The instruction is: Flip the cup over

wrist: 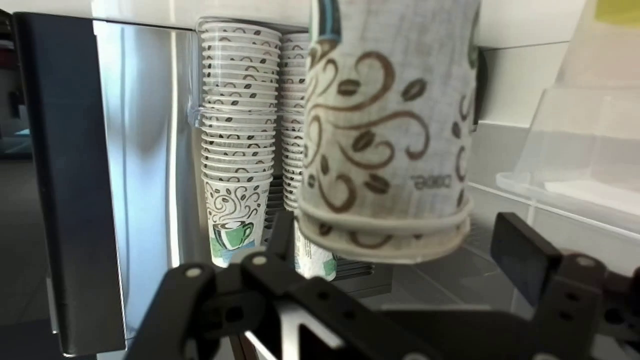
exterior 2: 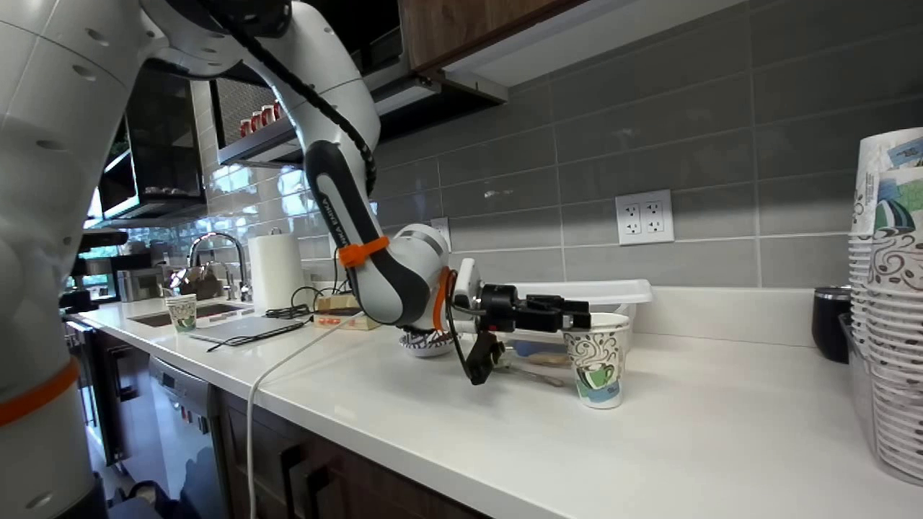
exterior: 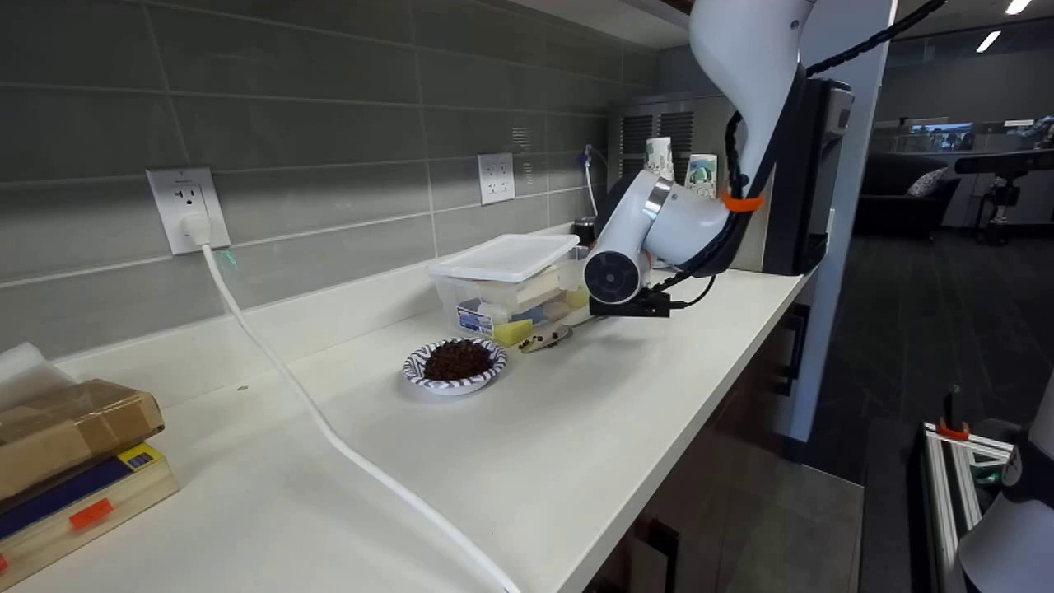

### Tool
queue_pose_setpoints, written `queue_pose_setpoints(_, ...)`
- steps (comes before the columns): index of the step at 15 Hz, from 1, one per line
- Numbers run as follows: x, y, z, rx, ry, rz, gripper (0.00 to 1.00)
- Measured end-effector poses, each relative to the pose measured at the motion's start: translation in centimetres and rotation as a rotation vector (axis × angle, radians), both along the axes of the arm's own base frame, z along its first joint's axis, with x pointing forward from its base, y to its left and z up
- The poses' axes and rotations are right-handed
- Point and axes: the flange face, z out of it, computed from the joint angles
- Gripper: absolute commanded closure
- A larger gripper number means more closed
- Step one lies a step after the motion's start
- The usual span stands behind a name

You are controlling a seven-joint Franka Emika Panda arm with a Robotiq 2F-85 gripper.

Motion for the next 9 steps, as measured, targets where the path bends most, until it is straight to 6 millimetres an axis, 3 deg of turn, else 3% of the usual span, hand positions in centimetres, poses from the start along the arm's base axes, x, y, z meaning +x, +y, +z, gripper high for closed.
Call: queue_pose_setpoints(9, 0.5, 3.1, 6.5, 0.125, -0.086, 0.014, 0.0)
